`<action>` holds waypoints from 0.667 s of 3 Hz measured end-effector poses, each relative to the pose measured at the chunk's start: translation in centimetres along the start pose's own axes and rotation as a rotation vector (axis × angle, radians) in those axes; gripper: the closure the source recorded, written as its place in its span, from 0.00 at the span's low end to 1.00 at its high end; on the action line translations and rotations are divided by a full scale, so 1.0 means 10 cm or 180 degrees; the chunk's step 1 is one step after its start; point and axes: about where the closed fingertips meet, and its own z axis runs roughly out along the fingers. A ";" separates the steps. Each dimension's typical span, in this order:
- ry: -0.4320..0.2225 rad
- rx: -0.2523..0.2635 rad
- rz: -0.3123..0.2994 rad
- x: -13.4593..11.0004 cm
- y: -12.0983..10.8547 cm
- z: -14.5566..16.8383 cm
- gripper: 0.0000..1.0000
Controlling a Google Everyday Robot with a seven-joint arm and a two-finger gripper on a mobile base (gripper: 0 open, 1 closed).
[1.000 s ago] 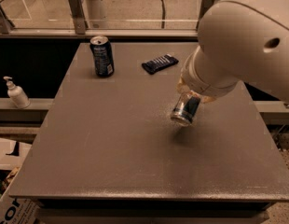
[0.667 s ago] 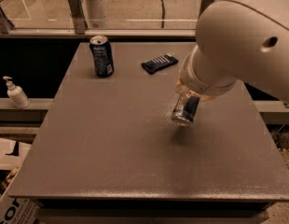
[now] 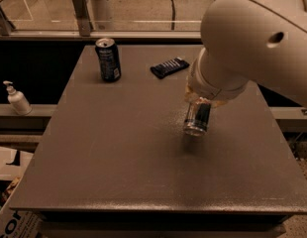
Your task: Place redbull can upright
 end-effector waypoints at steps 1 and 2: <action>-0.0216 -0.0112 -0.0697 -0.07 -0.07 0.04 1.00; -0.0299 -0.0060 -0.1186 -0.09 -0.06 0.06 1.00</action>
Offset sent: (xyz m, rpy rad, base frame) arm -0.0012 0.0082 -0.0149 -0.3365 0.0864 0.6875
